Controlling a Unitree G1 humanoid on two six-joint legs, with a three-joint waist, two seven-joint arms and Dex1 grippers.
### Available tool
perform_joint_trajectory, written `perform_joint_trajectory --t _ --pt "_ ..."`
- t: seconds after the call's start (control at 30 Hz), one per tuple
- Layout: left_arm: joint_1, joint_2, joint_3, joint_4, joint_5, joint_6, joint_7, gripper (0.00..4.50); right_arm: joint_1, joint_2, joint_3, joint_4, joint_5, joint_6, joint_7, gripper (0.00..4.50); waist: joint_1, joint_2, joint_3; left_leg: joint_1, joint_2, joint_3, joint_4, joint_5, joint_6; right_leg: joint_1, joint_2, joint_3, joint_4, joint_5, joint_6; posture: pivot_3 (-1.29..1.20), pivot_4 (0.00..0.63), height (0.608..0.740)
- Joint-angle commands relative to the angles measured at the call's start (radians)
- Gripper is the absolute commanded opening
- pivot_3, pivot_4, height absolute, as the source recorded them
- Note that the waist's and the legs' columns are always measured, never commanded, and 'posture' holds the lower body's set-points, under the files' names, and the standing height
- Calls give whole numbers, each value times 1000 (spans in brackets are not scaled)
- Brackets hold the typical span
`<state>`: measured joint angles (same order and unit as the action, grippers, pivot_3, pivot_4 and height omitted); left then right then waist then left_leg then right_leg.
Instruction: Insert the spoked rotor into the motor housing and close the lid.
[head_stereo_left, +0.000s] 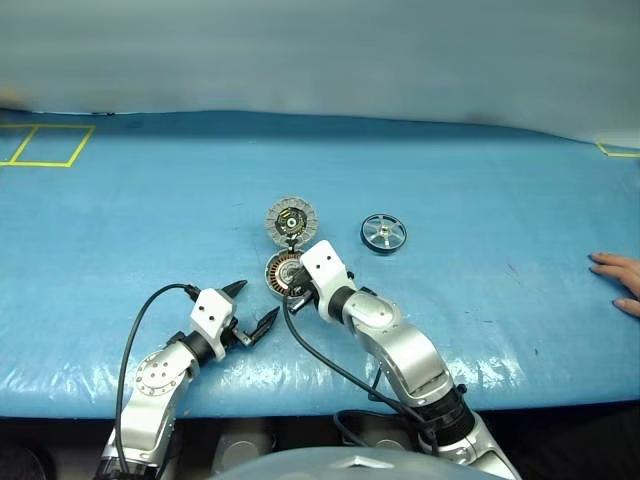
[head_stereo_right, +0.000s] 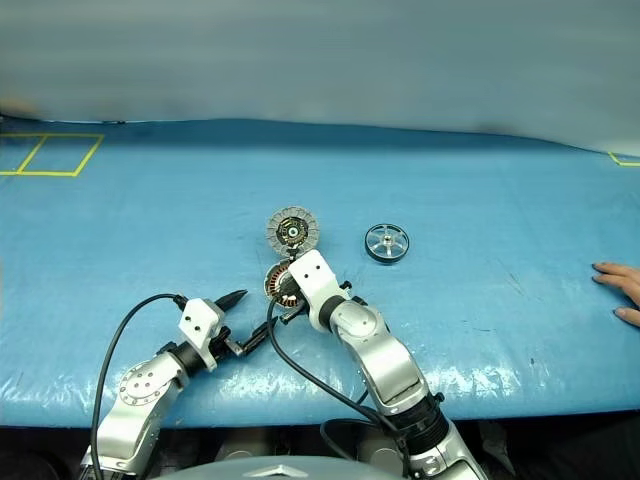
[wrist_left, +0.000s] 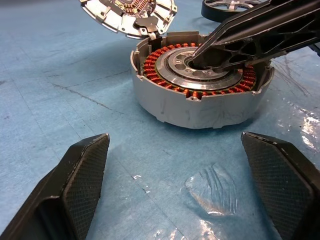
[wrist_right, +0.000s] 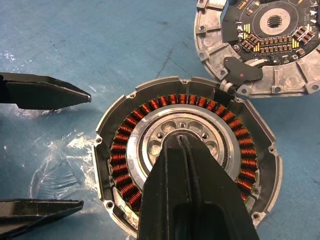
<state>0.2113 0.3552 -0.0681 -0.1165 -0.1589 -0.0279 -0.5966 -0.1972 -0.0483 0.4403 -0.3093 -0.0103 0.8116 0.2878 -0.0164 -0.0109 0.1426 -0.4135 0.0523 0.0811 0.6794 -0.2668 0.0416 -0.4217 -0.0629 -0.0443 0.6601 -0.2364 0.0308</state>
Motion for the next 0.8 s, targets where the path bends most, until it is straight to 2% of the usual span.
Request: perform_joint_trajectory --t 0.03,0.3,0.43,0.53,0.8 --pt "-2 -3 -3 -34 -10 -16 -3 4500 23 -9 -9 -28 10 25 -4 48 2 0 0 -1 0 0 0 0 0 0 0 0 0 0 0 0 150 740" --pt "-10 0 -7 -35 -8 -8 -9 4500 8 13 -29 -4 7 -4 -43 48 2 0 0 -2 0 1 0 0 0 -2 0 0 0 0 0 0 150 740" --pt "-11 -1 -6 -39 -7 -5 -8 4500 -1 21 -49 -12 27 -82 -35 48 2 0 0 -2 0 1 0 0 0 -2 0 0 0 0 0 0 150 740" --pt "-8 -5 -3 -41 -11 -8 -4 4500 -9 19 -115 -50 60 -98 -28 48 2 0 0 -3 0 1 0 0 0 -3 1 1 0 0 1 0 150 740" --pt "-12 -6 -10 -36 -16 -5 -11 4500 -60 -117 -338 -110 77 -10 -41 48 4 0 0 -3 0 2 0 0 0 -3 1 2 0 1 1 0 150 740"
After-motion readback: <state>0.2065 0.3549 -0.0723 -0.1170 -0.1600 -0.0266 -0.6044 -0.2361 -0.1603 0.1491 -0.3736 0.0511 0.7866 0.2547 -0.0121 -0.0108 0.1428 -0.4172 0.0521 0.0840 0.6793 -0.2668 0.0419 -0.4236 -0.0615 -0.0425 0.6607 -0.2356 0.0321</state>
